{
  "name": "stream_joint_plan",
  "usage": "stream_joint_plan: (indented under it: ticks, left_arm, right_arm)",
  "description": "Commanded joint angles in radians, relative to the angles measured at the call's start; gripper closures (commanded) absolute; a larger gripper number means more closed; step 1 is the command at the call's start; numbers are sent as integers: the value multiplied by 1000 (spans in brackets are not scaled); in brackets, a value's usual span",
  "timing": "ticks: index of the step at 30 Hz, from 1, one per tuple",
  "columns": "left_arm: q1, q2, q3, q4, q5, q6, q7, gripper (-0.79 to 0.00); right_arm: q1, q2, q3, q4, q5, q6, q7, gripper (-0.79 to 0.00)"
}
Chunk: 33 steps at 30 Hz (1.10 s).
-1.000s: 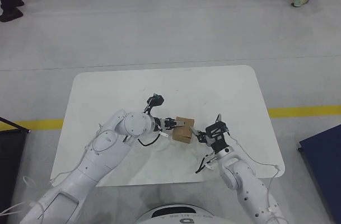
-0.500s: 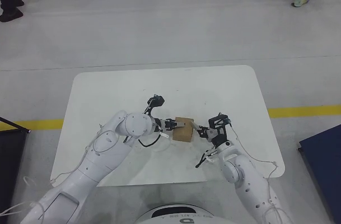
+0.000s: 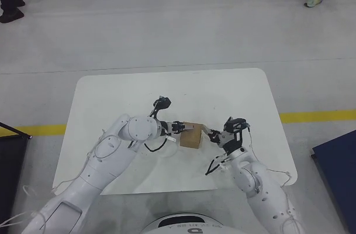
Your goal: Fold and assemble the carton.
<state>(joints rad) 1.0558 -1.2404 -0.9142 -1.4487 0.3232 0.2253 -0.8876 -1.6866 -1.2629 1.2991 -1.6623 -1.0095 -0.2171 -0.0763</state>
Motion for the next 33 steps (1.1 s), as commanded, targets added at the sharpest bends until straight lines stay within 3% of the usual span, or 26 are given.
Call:
stream_joint_plan:
  ticks: [1,2,5,11,15,23,33]
  left_arm:
    - [15,8,-42,-18,-27,-12,8,-785]
    - [24,13,-64,-30,-35,-15,12,-785]
    - [71,30,-160,-84,-91,-37,36,-785]
    - [253,67,-392,-233,-199,-82,115,-785]
    - [369,83,-489,-306,-209,-97,135,-785]
    - [369,83,-489,-306,-209,-97,135,-785]
    - [369,83,-489,-306,-209,-97,135,-785]
  right_arm:
    - [-11,6,26,-8,69,-81,23,-686]
    - [-15,8,36,-12,101,-127,37,-566]
    - [-25,16,66,-28,145,-198,70,0]
    - [-5,16,41,-67,126,-156,127,0]
    - [12,15,8,-98,92,-141,184,0]
    - [58,14,-53,-118,26,-94,318,0]
    - [77,16,-95,-99,-53,-56,363,0]
